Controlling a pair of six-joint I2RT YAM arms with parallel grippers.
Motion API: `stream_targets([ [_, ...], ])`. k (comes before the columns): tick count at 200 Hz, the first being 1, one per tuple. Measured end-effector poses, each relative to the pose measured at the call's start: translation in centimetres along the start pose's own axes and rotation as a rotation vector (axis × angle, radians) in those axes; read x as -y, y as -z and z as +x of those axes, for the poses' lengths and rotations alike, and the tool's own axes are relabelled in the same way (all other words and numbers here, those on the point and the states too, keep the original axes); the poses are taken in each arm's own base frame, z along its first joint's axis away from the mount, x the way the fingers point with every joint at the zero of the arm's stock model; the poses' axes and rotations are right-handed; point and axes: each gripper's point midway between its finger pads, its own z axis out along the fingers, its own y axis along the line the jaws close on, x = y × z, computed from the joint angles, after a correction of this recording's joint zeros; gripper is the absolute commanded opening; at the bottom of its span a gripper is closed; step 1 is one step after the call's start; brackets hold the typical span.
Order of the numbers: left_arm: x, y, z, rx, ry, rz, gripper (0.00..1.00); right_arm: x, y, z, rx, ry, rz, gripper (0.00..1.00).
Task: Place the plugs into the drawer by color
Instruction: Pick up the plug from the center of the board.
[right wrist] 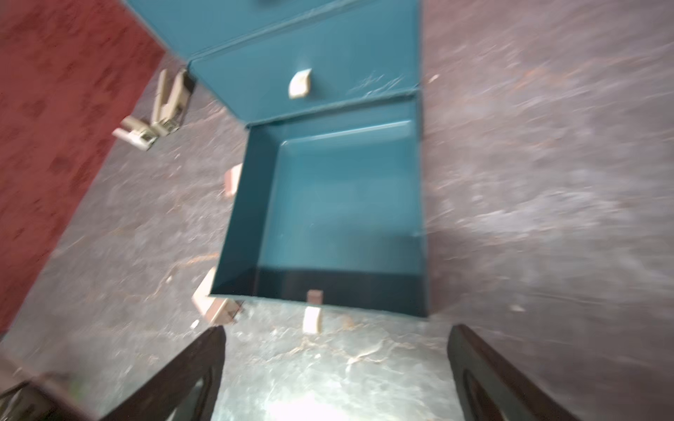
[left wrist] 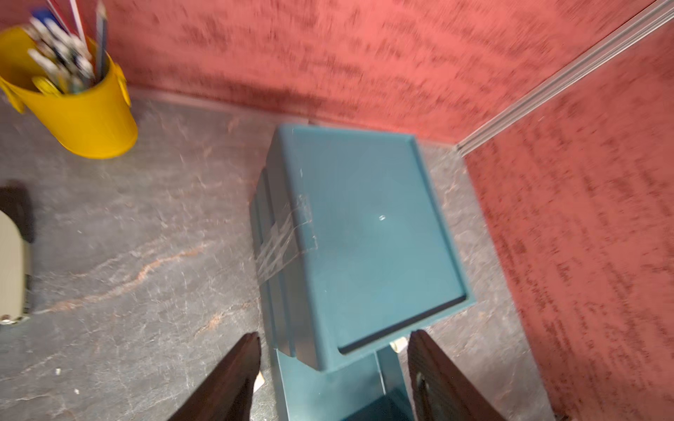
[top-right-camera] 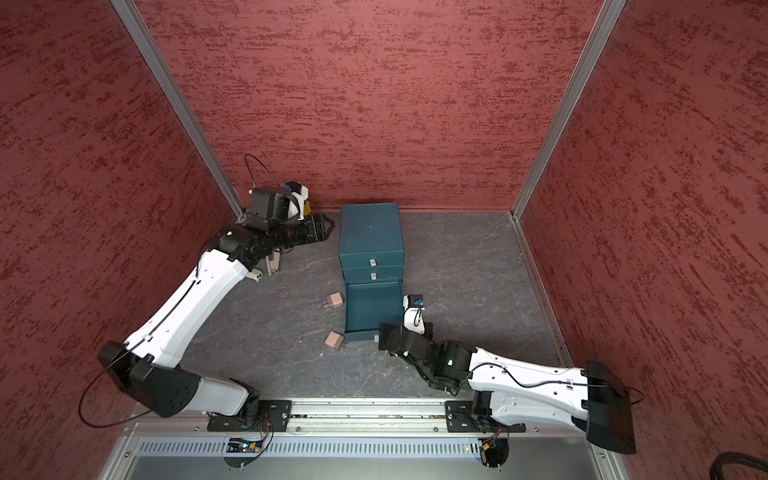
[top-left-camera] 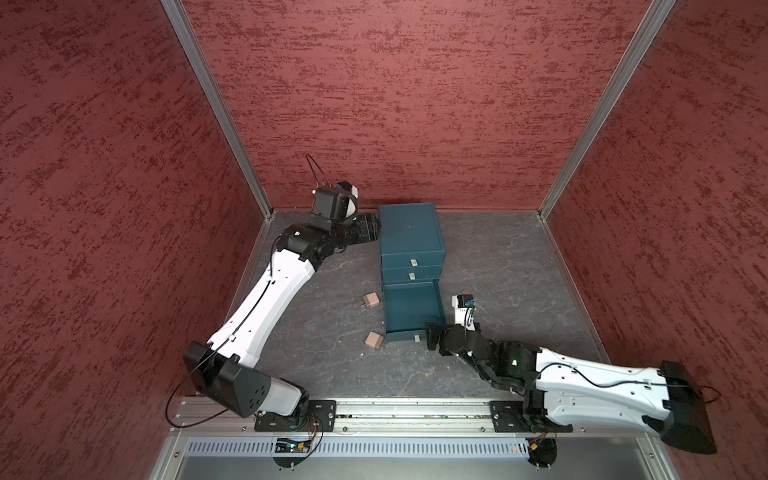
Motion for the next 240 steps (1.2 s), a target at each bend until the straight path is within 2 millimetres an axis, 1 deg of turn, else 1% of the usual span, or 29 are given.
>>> stream_targets([
  [19,0.5,3.7,-1.0,0.072,0.005,0.011,0.70,2.3,1.5,-2.7,0.080,-0.036,0.170,0.98],
  [36,0.4,6.4,-0.9,0.111,0.019,0.015,0.71,3.8,2.8,-4.7,0.149,-0.061,0.266,0.98],
  [50,-0.4,8.0,0.4,0.118,0.038,0.006,0.72,3.9,3.2,-5.9,0.174,-0.043,0.272,0.99],
  [60,-1.3,8.8,2.1,0.101,0.060,-0.009,0.73,3.8,3.1,-6.6,0.174,-0.027,0.266,0.98],
  [68,-2.1,8.9,3.6,0.076,0.078,-0.024,0.72,3.7,3.0,-7.1,0.170,-0.021,0.264,0.95],
  [88,-4.2,8.3,8.6,-0.039,0.141,-0.061,0.70,3.1,2.4,-8.2,0.140,-0.002,0.262,0.91],
  [100,-5.4,7.4,12.2,-0.131,0.187,-0.082,0.70,2.5,2.1,-8.8,0.125,0.005,0.255,0.89],
  [110,-6.3,6.6,15.7,-0.219,0.223,-0.104,0.71,2.1,1.8,-9.0,0.113,0.009,0.251,0.88],
  [132,-7.2,5.6,23.1,-0.412,0.268,-0.147,0.71,2.2,1.4,-8.8,0.085,0.011,0.248,0.86],
  [145,-7.3,5.3,26.1,-0.495,0.280,-0.167,0.71,2.4,1.2,-8.8,0.073,0.002,0.249,0.84],
  [157,-7.2,5.0,27.9,-0.542,0.286,-0.179,0.71,2.6,1.0,-8.7,0.063,-0.008,0.250,0.83],
  [168,-7.0,4.6,28.9,-0.572,0.288,-0.190,0.71,2.7,0.9,-8.6,0.055,-0.014,0.250,0.82],
  [209,-7.0,1.5,30.5,-0.617,0.307,-0.233,0.71,3.1,0.9,-7.8,0.027,-0.031,0.244,0.80],
  [240,-7.7,-0.3,32.6,-0.657,0.353,-0.261,0.72,3.8,1.3,-7.4,0.025,-0.050,0.239,0.79],
])
